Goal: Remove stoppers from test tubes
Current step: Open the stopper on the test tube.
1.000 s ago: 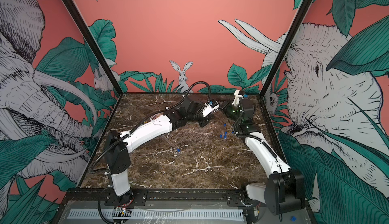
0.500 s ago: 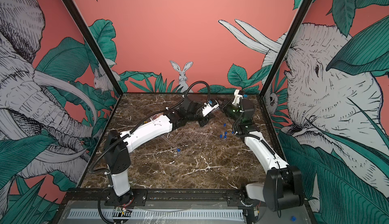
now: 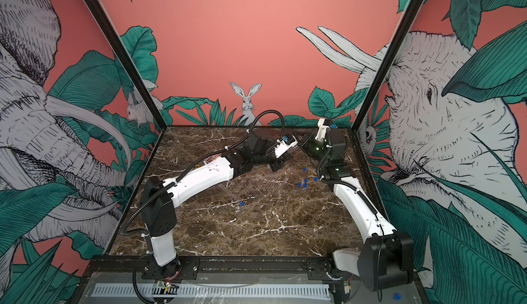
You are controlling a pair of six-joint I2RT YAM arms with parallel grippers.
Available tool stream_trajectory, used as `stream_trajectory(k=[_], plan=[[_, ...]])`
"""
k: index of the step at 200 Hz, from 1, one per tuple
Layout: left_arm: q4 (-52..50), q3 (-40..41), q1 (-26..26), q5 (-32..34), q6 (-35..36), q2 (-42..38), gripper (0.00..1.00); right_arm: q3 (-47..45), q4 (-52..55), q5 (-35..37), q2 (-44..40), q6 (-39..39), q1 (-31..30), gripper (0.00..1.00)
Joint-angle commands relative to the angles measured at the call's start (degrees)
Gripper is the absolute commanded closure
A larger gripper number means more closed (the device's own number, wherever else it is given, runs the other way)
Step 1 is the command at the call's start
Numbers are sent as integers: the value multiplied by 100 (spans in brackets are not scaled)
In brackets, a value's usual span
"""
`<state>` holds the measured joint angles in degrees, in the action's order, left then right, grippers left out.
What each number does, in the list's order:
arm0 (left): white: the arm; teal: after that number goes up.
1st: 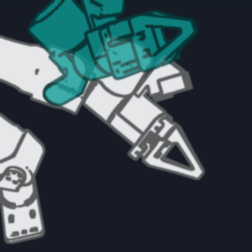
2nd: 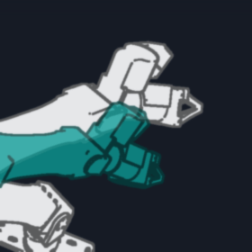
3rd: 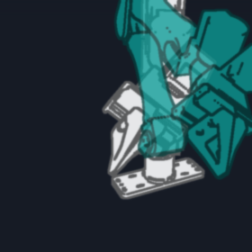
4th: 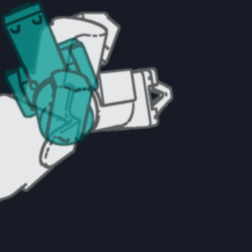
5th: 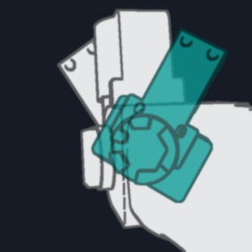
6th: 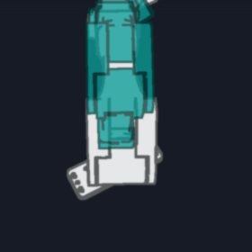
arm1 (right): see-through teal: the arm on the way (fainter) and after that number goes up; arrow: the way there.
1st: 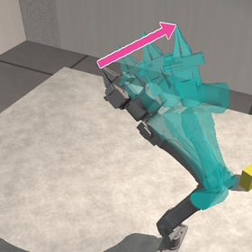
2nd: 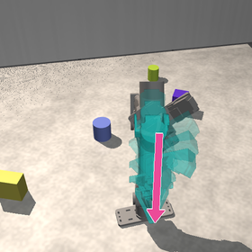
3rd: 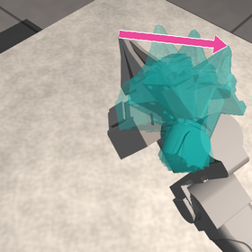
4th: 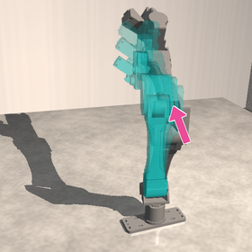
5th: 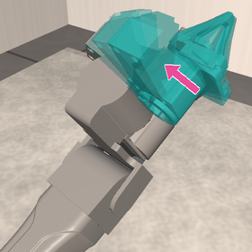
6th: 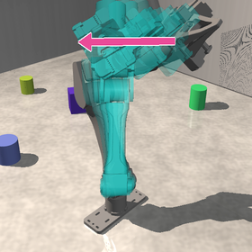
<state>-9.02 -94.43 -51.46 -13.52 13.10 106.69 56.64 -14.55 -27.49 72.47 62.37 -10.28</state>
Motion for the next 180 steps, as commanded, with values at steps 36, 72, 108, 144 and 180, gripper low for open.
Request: stream_trajectory(k=[36,72,108,144,180], plan=[[-75,403,9,-37,-49,-260,100,-247,-1330,-68,120,845,352,100],[3,514,23,-62,-107,-256,100,-13,-662,29,-119,246,358,100],[-148,302,22,-81,-56,-333,100,-109,-528,33,-61,-46,327,100],[-385,25,22,-54,19,-461,100,-224,-189,317,-74,-566,213,100],[-443,-7,22,-63,-49,-513,100,-83,215,550,-166,-1010,138,100]])
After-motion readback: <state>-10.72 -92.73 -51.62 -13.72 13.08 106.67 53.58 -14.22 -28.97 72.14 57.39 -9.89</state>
